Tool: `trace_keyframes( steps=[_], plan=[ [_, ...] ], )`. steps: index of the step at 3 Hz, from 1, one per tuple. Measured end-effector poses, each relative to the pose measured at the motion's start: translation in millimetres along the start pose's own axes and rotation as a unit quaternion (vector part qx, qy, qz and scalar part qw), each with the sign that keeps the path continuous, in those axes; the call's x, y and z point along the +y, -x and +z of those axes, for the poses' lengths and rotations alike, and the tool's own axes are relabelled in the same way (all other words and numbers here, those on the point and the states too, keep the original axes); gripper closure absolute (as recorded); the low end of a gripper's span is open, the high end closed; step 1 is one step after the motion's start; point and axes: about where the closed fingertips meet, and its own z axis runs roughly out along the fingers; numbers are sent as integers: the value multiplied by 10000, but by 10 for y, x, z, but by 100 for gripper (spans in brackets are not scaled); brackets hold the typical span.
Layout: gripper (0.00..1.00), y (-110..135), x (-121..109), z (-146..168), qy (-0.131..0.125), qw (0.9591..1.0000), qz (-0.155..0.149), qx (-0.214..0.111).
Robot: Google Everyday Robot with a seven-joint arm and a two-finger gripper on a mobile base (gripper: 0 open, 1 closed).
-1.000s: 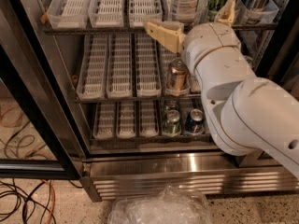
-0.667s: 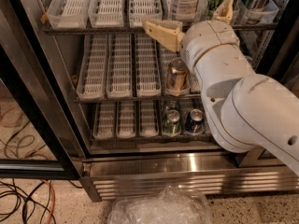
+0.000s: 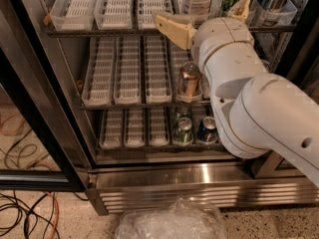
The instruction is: Pick blue plastic bottle from top shelf of fridge
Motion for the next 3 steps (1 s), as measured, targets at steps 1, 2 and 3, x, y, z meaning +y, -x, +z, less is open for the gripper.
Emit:
trace_keyframes(
  steps=[1, 2, 3],
  plan=[
    [0, 0, 0, 0, 0, 10000, 0, 0],
    [13, 0, 0, 0, 0, 10000, 0, 0],
    [12, 0, 1, 0, 1, 10000, -1, 0]
  ],
)
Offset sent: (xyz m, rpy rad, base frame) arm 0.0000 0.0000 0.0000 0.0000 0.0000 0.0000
